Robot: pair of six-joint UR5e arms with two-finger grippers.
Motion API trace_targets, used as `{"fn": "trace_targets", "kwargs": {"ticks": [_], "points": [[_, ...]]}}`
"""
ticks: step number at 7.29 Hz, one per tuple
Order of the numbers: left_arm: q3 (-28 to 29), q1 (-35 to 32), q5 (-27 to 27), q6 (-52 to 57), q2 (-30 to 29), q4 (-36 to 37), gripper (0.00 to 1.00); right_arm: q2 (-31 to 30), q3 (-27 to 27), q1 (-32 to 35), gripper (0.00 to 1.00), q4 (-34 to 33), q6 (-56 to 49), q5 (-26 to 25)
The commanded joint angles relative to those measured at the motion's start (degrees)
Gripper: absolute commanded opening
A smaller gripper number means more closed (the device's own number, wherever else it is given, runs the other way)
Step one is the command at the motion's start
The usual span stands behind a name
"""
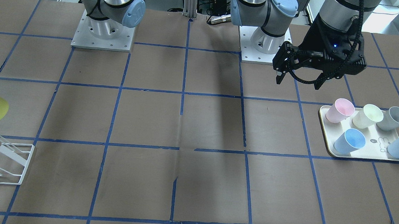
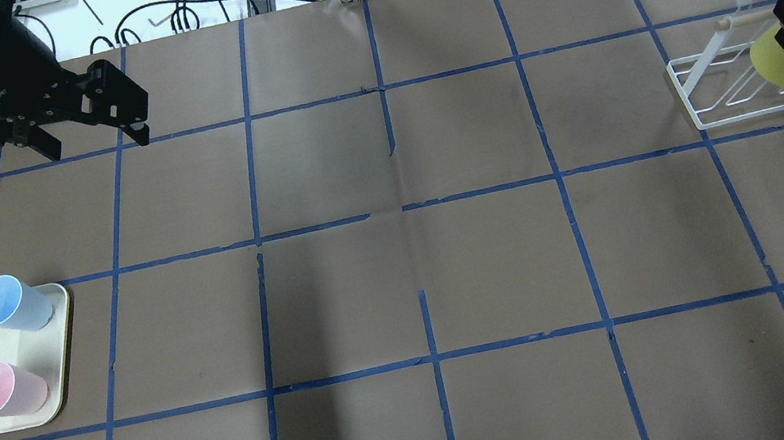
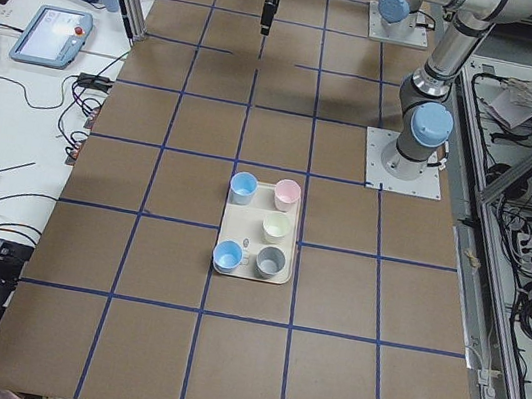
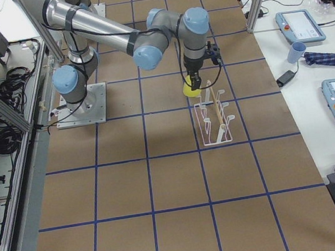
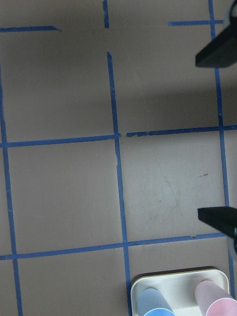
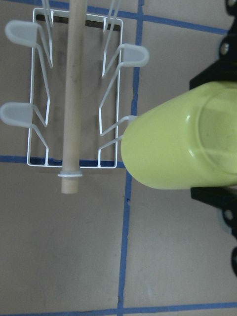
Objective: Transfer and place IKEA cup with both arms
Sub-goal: 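Lift the yellow cup off the rack with the right gripper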
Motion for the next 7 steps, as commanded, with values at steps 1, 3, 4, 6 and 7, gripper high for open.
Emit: {"fn": "trace_targets", "kwargs": {"ticks": [1, 3, 4, 6, 7], "points": [[0.0, 0.1, -2.6, 0.0, 0.1, 1.2, 1.0, -5.7, -0.6, 1.1, 0.34, 6.1, 2.0, 0.0], [-0.8, 2.4, -10.6, 0.1, 1.0, 0.4, 1.0, -9.3, -0.6, 6.2, 0.34, 9.9, 7.4, 0.3], [-1.5, 4.7, -13.0, 0.2, 1.6, -0.6, 1.0, -10.3, -0.7, 8.9, 0.34, 11.2, 11.9, 0.7], [-2.2, 8.6, -22.6, 1.1, 2.1, -5.7, 1.0, -11.5, -0.7, 15.6, 0.34, 10.9, 20.6, 0.9], [-3.6, 10.7, -29.1, 1.1, 2.2, -6.1, 1.0, -11.5, -0.8, 19.8, 0.34, 10.8, 24.3, 1.3]]}}
